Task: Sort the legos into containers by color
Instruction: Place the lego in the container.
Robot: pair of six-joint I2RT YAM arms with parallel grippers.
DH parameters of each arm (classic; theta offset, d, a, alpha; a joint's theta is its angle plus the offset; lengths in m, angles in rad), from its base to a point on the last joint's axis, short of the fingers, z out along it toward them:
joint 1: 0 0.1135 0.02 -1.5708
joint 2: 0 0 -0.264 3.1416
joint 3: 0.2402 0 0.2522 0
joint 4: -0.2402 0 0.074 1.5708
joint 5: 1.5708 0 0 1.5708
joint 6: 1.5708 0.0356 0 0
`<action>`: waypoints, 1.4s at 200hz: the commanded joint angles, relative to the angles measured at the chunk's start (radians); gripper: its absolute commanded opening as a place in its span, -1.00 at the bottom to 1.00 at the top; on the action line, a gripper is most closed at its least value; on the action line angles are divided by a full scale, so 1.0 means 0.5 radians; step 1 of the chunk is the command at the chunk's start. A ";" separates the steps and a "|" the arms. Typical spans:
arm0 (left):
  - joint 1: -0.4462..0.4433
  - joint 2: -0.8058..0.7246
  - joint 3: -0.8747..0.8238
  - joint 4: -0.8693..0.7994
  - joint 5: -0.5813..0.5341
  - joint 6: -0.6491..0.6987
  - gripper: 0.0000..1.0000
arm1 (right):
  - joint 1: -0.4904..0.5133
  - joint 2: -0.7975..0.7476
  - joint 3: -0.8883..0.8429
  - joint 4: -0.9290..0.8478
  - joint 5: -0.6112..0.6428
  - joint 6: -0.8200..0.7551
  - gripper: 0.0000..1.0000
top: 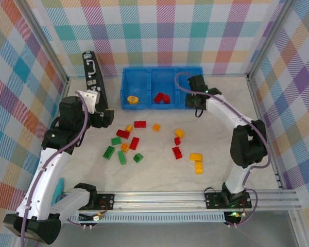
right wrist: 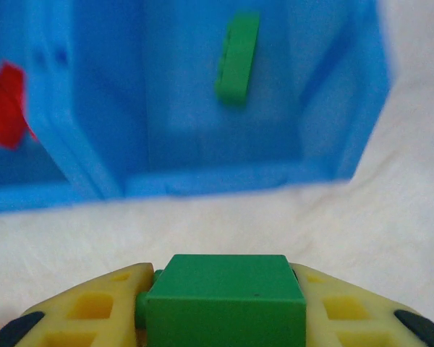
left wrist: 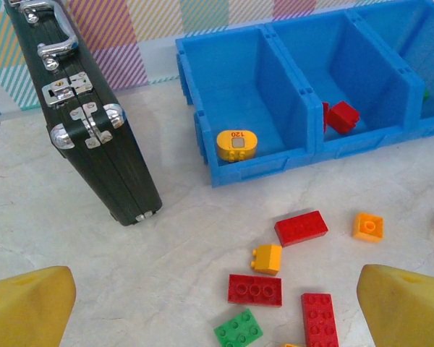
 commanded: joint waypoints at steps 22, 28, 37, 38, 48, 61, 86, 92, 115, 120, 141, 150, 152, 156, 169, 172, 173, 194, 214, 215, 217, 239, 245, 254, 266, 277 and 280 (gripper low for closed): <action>0.036 -0.068 -0.002 0.036 -0.016 -0.012 1.00 | -0.014 0.233 0.199 0.261 0.153 -0.440 -0.39; 0.036 -0.074 -0.009 0.041 -0.016 -0.010 1.00 | -0.022 0.267 0.214 0.328 0.154 -0.463 -0.39; 0.036 -0.072 -0.009 0.044 -0.016 -0.006 1.00 | -0.033 0.331 0.257 0.394 0.153 -0.482 -0.38; 0.036 -0.071 -0.009 0.044 -0.016 -0.006 1.00 | -0.035 0.342 0.263 0.399 0.153 -0.481 -0.38; 0.036 -0.065 -0.004 0.041 -0.016 -0.007 1.00 | -0.047 0.429 0.335 0.428 0.155 -0.491 -0.36; 0.036 -0.054 -0.003 0.038 -0.010 -0.006 1.00 | -0.065 0.547 0.445 0.408 0.153 -0.497 -0.33; 0.036 -0.047 -0.009 0.049 -0.010 -0.006 1.00 | -0.072 0.677 0.563 0.386 0.149 -0.538 -0.20; 0.038 -0.038 -0.008 0.050 -0.004 -0.007 1.00 | -0.076 0.691 0.569 0.383 0.150 -0.543 -0.17; 0.042 -0.004 0.012 0.035 0.012 -0.007 1.00 | -0.080 0.709 0.576 0.368 0.137 -0.543 -0.04; 0.040 -0.004 0.012 0.035 0.012 -0.006 1.00 | -0.078 0.714 0.575 0.365 0.130 -0.541 0.01; 0.041 -0.016 0.012 0.050 -0.011 -0.013 1.00 | -0.078 0.719 0.567 0.355 0.106 -0.533 0.16; 0.044 -0.024 0.012 0.056 -0.021 -0.013 1.00 | -0.078 0.712 0.559 0.352 0.099 -0.529 0.23; 0.043 -0.025 0.012 0.058 -0.021 -0.012 1.00 | -0.079 0.713 0.557 0.352 0.096 -0.529 0.25; 0.043 -0.028 0.012 0.060 -0.024 -0.012 1.00 | -0.081 0.712 0.555 0.352 0.095 -0.528 0.28; 0.045 -0.030 0.015 0.060 -0.023 -0.012 1.00 | -0.078 0.694 0.549 0.347 0.084 -0.530 0.32; 0.045 -0.032 0.015 0.060 -0.024 -0.014 1.00 | -0.078 0.691 0.549 0.346 0.083 -0.529 0.32; 0.045 -0.032 0.015 0.060 -0.025 -0.015 1.00 | -0.080 0.688 0.549 0.345 0.081 -0.529 0.32; 0.045 -0.031 0.022 0.057 -0.019 -0.017 1.00 | -0.079 0.624 0.525 0.338 0.071 -0.520 0.27; 0.045 -0.031 0.031 0.056 -0.016 -0.015 1.00 | -0.079 0.486 0.452 0.321 0.047 -0.483 0.20; 0.045 -0.032 0.031 0.056 -0.016 -0.015 1.00 | -0.078 0.478 0.447 0.320 0.045 -0.481 0.20; 0.045 -0.029 0.033 0.057 -0.016 -0.019 1.00 | -0.078 0.459 0.435 0.317 0.039 -0.477 0.20; 0.045 -0.035 0.037 0.057 -0.010 -0.022 1.00 | -0.078 0.244 0.275 0.285 -0.065 -0.415 0.19; 0.045 -0.034 0.037 0.057 -0.005 -0.022 1.00 | -0.077 0.183 0.225 0.267 -0.098 -0.397 0.19; 0.045 -0.038 0.034 0.060 0.002 -0.027 1.00 | -0.076 0.087 0.131 0.252 -0.161 -0.372 0.20; 0.045 -0.039 0.034 0.060 0.011 -0.028 1.00 | -0.075 -0.033 -0.022 0.250 -0.304 -0.349 0.21; 0.045 -0.041 0.036 0.060 0.023 -0.031 1.00 | -0.077 -0.100 -0.111 0.191 -0.461 -0.319 0.24; 0.045 -0.040 0.037 0.060 0.026 -0.031 1.00 | -0.073 -0.110 -0.126 0.169 -0.491 -0.305 0.24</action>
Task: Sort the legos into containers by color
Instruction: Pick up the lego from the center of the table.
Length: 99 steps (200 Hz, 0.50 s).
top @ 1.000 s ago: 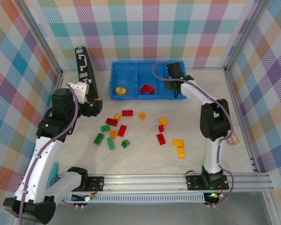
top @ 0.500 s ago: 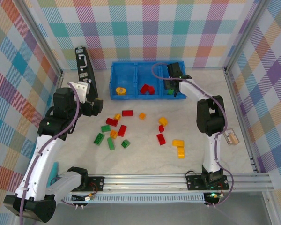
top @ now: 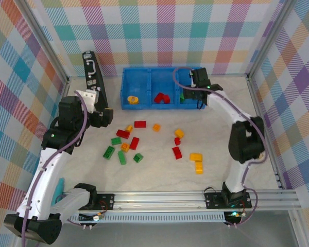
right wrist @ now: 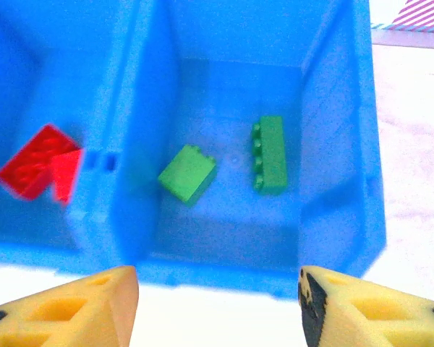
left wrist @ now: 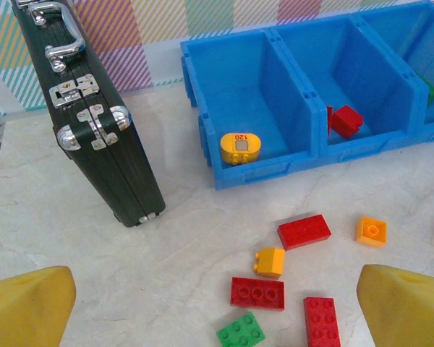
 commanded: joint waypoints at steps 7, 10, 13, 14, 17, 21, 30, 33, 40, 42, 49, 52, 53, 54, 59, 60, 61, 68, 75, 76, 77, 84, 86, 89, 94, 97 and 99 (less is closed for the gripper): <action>0.031 -0.038 0.042 0.044 0.035 -0.027 1.00 | 0.003 -0.159 -0.209 -0.165 -0.392 0.148 0.26; 0.032 -0.039 0.045 0.043 0.040 -0.027 1.00 | 0.008 -0.168 -0.232 -0.176 -0.413 0.161 0.27; 0.032 -0.039 0.046 0.042 0.045 -0.027 1.00 | 0.013 -0.182 -0.259 -0.179 -0.432 0.173 0.28; 0.032 -0.040 0.046 0.041 0.047 -0.028 1.00 | 0.016 -0.188 -0.271 -0.179 -0.434 0.176 0.28; 0.032 -0.041 0.049 0.041 0.049 -0.030 1.00 | 0.025 -0.205 -0.304 -0.175 -0.446 0.185 0.29; 0.032 -0.044 0.048 0.041 0.051 -0.030 1.00 | 0.038 -0.226 -0.353 -0.164 -0.448 0.197 0.31; 0.032 -0.050 0.044 0.044 0.053 -0.030 1.00 | 0.064 -0.275 -0.447 -0.132 -0.473 0.203 0.35; 0.032 -0.052 0.043 0.044 0.054 -0.030 1.00 | 0.073 -0.286 -0.476 -0.128 -0.482 0.205 0.37; 0.032 -0.054 0.039 0.044 0.057 -0.033 1.00 | 0.087 -0.293 -0.525 -0.127 -0.515 0.209 0.43; 0.032 -0.053 0.037 0.044 0.060 -0.033 1.00 | 0.090 -0.292 -0.537 -0.127 -0.530 0.211 0.44; 0.032 -0.059 0.034 0.046 0.074 -0.030 1.00 | 0.091 -0.278 -0.567 -0.130 -0.593 0.211 0.48; 0.032 -0.059 0.034 0.045 0.081 -0.030 1.00 | 0.091 -0.269 -0.577 -0.132 -0.614 0.213 0.48; 0.032 -0.061 0.034 0.046 0.082 -0.030 1.00 | 0.089 -0.267 -0.580 -0.133 -0.621 0.213 0.48; 0.032 -0.060 0.034 0.047 0.084 -0.030 1.00 | 0.090 -0.265 -0.582 -0.133 -0.625 0.215 0.48; 0.032 -0.062 0.032 0.045 0.093 -0.030 1.00 | 0.094 -0.251 -0.600 -0.129 -0.649 0.222 0.49; 0.032 -0.064 0.033 0.045 0.095 -0.030 1.00 | 0.095 -0.249 -0.603 -0.128 -0.655 0.221 0.50; 0.032 -0.063 0.032 0.045 0.095 -0.030 1.00 | 0.096 -0.247 -0.607 -0.126 -0.661 0.224 0.50; 0.031 -0.067 0.031 0.044 0.099 -0.030 1.00 | 0.103 -0.232 -0.631 -0.111 -0.699 0.223 0.54; 0.032 -0.072 0.029 0.044 0.102 -0.030 1.00 | 0.119 -0.219 -0.644 -0.100 -0.718 0.222 0.58; 0.032 -0.073 0.028 0.044 0.102 -0.030 1.00 | 0.120 -0.216 -0.644 -0.098 -0.718 0.223 0.59; 0.032 -0.074 0.028 0.044 0.102 -0.030 1.00 | 0.122 -0.215 -0.646 -0.097 -0.720 0.223 0.59; 0.032 -0.079 0.022 0.047 0.102 -0.032 1.00 | 0.132 -0.197 -0.654 -0.088 -0.729 0.231 0.61; 0.032 -0.078 0.019 0.049 0.102 -0.031 1.00 | 0.136 -0.192 -0.656 -0.086 -0.734 0.232 0.62; 0.032 -0.082 0.016 0.050 0.102 -0.030 1.00 | 0.139 -0.180 -0.654 -0.089 -0.739 0.235 0.62; 0.032 -0.085 0.012 0.052 0.100 -0.030 1.00 | 0.147 -0.158 -0.649 -0.100 -0.743 0.246 0.63; 0.031 -0.087 0.010 0.053 0.099 -0.028 1.00 | 0.150 -0.142 -0.641 -0.107 -0.741 0.252 0.63; 0.032 -0.085 0.010 0.054 0.097 -0.027 1.00 | 0.153 -0.133 -0.639 -0.112 -0.741 0.256 0.63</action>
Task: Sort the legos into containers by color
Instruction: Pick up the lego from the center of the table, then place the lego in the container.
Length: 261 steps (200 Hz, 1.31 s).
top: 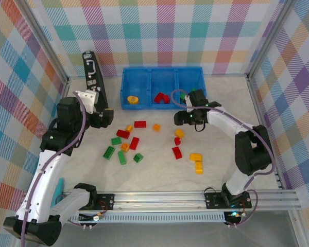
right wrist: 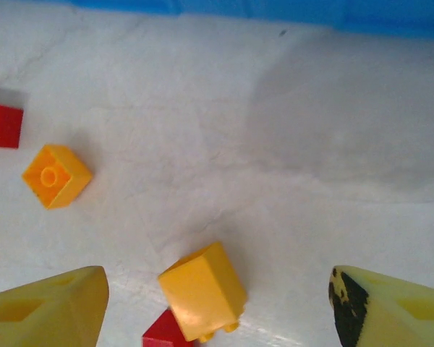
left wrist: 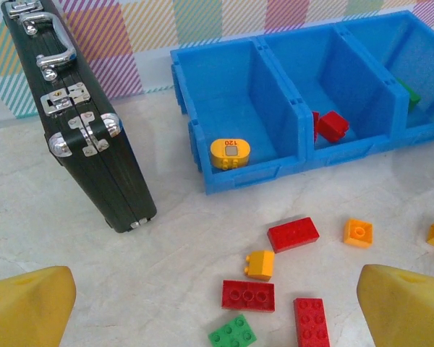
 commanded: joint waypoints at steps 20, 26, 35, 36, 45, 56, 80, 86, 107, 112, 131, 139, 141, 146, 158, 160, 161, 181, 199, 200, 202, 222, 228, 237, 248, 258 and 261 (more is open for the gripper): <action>0.031 -0.034 0.002 0.051 0.038 -0.022 1.00 | 0.060 0.186 0.028 -0.016 -0.124 0.059 0.66; 0.031 -0.034 0.002 0.051 0.044 -0.022 1.00 | 0.075 0.211 0.027 -0.022 -0.118 0.052 0.67; 0.029 -0.030 -0.001 0.051 0.047 -0.021 1.00 | 0.100 0.250 0.021 -0.025 -0.096 0.046 0.69; 0.030 -0.032 -0.001 0.051 0.047 -0.020 1.00 | 0.103 0.254 0.020 -0.025 -0.093 0.043 0.69; 0.031 -0.033 -0.001 0.048 0.061 -0.015 1.00 | 0.127 0.290 0.010 -0.026 -0.069 0.040 0.70; 0.031 -0.033 -0.004 0.041 0.109 -0.001 1.00 | 0.154 0.337 0.003 -0.025 -0.030 0.042 0.70; 0.031 -0.030 -0.007 0.035 0.140 0.005 1.00 | 0.200 0.397 -0.018 -0.019 0.023 0.037 0.67; 0.031 -0.031 -0.007 0.035 0.137 0.002 1.00 | 0.209 0.410 -0.016 -0.035 0.032 0.037 0.63; 0.031 -0.031 -0.008 0.037 0.129 0.005 1.00 | 0.230 0.426 -0.025 -0.058 0.071 0.030 0.40; 0.030 -0.029 -0.007 0.037 0.127 0.005 1.00 | 0.232 0.429 -0.026 -0.064 0.080 0.029 0.35; 0.031 -0.027 -0.007 0.035 0.124 0.004 1.00 | 0.235 0.444 -0.027 -0.097 0.123 0.027 0.16; 0.030 -0.029 -0.009 0.035 0.122 0.003 1.00 | 0.234 0.450 -0.024 -0.112 0.141 0.026 0.05; 0.031 -0.029 -0.009 0.035 0.121 0.002 1.00 | 0.234 0.451 -0.024 -0.116 0.149 0.025 0.02; 0.031 -0.028 -0.010 0.035 0.119 0.004 1.00 | 0.235 0.451 -0.025 -0.126 0.160 0.027 -0.04; 0.031 -0.031 -0.010 0.035 0.112 0.004 1.00 | 0.234 0.451 -0.016 -0.151 0.191 0.025 -0.15; 0.029 -0.029 -0.010 0.035 0.112 0.005 1.00 | 0.235 0.452 -0.010 -0.159 0.199 0.022 -0.17; 0.030 -0.029 -0.010 0.035 0.112 0.005 1.00 | 0.233 0.455 -0.007 -0.163 0.201 0.024 -0.17; 0.031 -0.030 -0.010 0.035 0.112 0.005 1.00 | 0.234 0.444 0.115 -0.280 0.229 -0.004 -0.28; 0.031 -0.017 -0.001 0.028 0.113 0.005 1.00 | 0.234 0.413 0.309 -0.423 0.297 -0.038 -0.31; 0.031 -0.017 0.001 0.025 0.113 0.005 1.00 | 0.234 0.411 0.322 -0.431 0.300 -0.040 -0.31; 0.031 -0.017 0.004 0.022 0.114 0.005 1.00 | 0.235 0.406 0.349 -0.447 0.304 -0.047 -0.31; 0.031 -0.021 0.003 0.021 0.099 0.005 1.00 | 0.235 0.411 0.650 -0.561 0.277 -0.096 -0.33; 0.031 -0.022 0.000 0.022 0.095 0.004 1.00 | 0.234 0.429 0.750 -0.575 0.257 -0.111 -0.34; 0.031 -0.026 -0.011 0.028 0.091 0.018 1.00 | 0.239 0.465 0.893 -0.570 0.234 -0.146 -0.34; 0.031 -0.026 -0.032 0.034 0.054 0.040 1.00 | 0.250 0.534 1.066 -0.535 0.251 -0.217 -0.34; 0.031 -0.023 -0.043 0.041 0.009 0.039 1.00 | 0.250 0.602 1.201 -0.464 0.250 -0.265 -0.34; 0.029 -0.023 -0.048 0.044 0.007 0.039 1.00 | 0.251 0.624 1.238 -0.437 0.241 -0.279 -0.34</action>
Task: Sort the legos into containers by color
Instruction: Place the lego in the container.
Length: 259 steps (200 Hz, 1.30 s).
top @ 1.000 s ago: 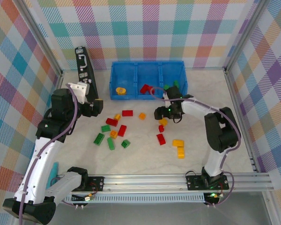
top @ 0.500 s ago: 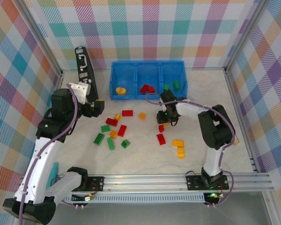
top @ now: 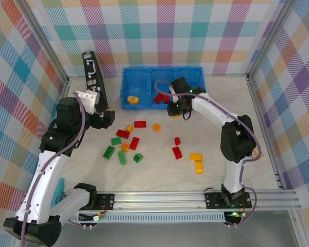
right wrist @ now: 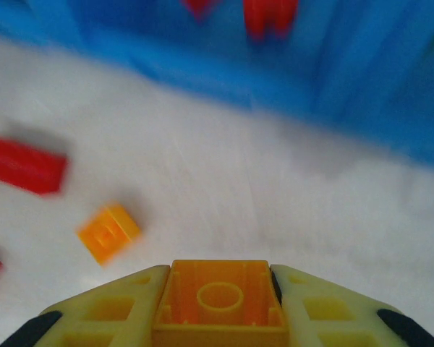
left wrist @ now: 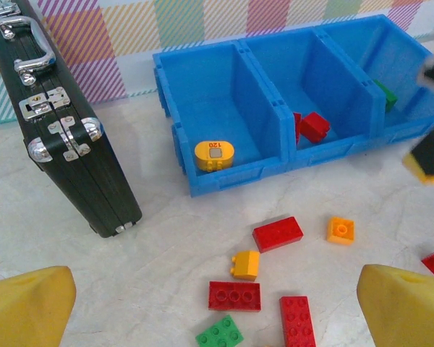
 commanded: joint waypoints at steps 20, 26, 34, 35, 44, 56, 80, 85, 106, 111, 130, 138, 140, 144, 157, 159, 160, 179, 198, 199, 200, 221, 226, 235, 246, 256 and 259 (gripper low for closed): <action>0.031 -0.001 -0.045 0.058 -0.042 0.030 1.00 | 0.030 0.299 0.469 0.270 -0.075 -0.250 -0.35; 0.031 0.008 -0.038 0.054 -0.026 0.031 1.00 | 0.035 0.341 0.514 0.353 -0.097 -0.282 -0.35; 0.031 0.016 -0.034 0.051 -0.017 0.029 1.00 | 0.043 0.387 0.561 0.476 -0.121 -0.316 -0.33; 0.031 0.016 -0.034 0.051 -0.017 0.031 1.00 | 0.045 0.392 0.563 0.492 -0.126 -0.323 -0.32; 0.031 0.019 -0.037 0.051 -0.025 0.033 1.00 | 0.049 0.430 0.574 0.661 -0.196 -0.368 -0.31; 0.031 0.025 -0.043 0.051 -0.040 0.039 1.00 | 0.053 0.487 0.613 0.810 -0.256 -0.364 -0.31; 0.031 0.046 -0.041 0.057 -0.036 0.040 1.00 | 0.056 0.575 0.665 1.072 -0.302 -0.302 -0.34; 0.031 0.053 -0.040 0.059 -0.031 0.041 1.00 | 0.057 0.578 0.641 1.155 -0.306 -0.286 -0.34; 0.031 0.069 -0.040 0.057 0.007 0.036 1.00 | 0.067 0.584 0.522 1.466 -0.313 -0.216 -0.36; 0.031 0.066 -0.040 0.057 0.016 0.031 1.00 | 0.068 0.590 0.501 1.517 -0.313 -0.202 -0.36; 0.031 0.049 -0.049 0.066 0.015 0.030 1.00 | 0.074 0.619 0.435 1.700 -0.328 -0.163 -0.37; 0.030 0.040 -0.052 0.069 0.008 0.030 1.00 | 0.077 0.640 0.422 1.761 -0.341 -0.155 -0.37; 0.031 0.038 -0.052 0.069 0.005 0.032 1.00 | 0.077 0.648 0.422 1.771 -0.343 -0.155 -0.37; 0.031 0.035 -0.055 0.069 -0.001 0.031 1.00 | 0.079 0.661 0.417 1.794 -0.345 -0.149 -0.38; 0.031 0.026 -0.058 0.070 -0.010 0.032 1.00 | 0.080 0.709 0.406 1.893 -0.377 -0.137 -0.39; 0.031 0.024 -0.058 0.072 -0.013 0.031 1.00 | 0.080 0.715 0.406 1.911 -0.385 -0.135 -0.39; 0.031 0.023 -0.058 0.072 -0.014 0.030 1.00 | 0.080 0.720 0.406 1.920 -0.387 -0.134 -0.39; 0.031 0.019 -0.056 0.069 -0.012 0.033 1.00 | 0.081 0.832 0.444 2.050 -0.443 -0.103 -0.40; 0.031 0.017 -0.055 0.066 -0.006 0.033 1.00 | 0.080 0.965 0.577 2.061 -0.456 -0.036 -0.42; 0.031 0.017 -0.055 0.066 -0.005 0.031 1.00 | 0.080 0.974 0.584 2.055 -0.458 -0.034 -0.42; 0.031 0.016 -0.055 0.066 -0.005 0.031 1.00 | 0.080 0.982 0.592 2.054 -0.461 -0.033 -0.43; 0.031 0.008 -0.058 0.066 0.001 0.036 1.00 | 0.091 1.083 0.677 2.072 -0.460 0.006 -0.43; 0.031 0.003 -0.061 0.069 -0.001 0.033 1.00 | 0.092 1.100 0.695 2.070 -0.455 0.011 -0.43; 0.031 -0.004 -0.064 0.072 -0.005 0.035 1.00 | 0.095 1.123 0.724 2.063 -0.440 0.010 -0.42; 0.031 -0.009 -0.064 0.072 -0.005 0.034 1.00 | 0.099 1.141 0.751 2.037 -0.428 0.003 -0.38; 0.031 -0.011 -0.064 0.072 -0.002 0.033 1.00 | 0.103 1.150 0.775 2.001 -0.413 -0.011 -0.33; 0.031 -0.012 -0.064 0.072 -0.002 0.034 1.00 | 0.105 1.152 0.776 1.992 -0.410 -0.015 -0.32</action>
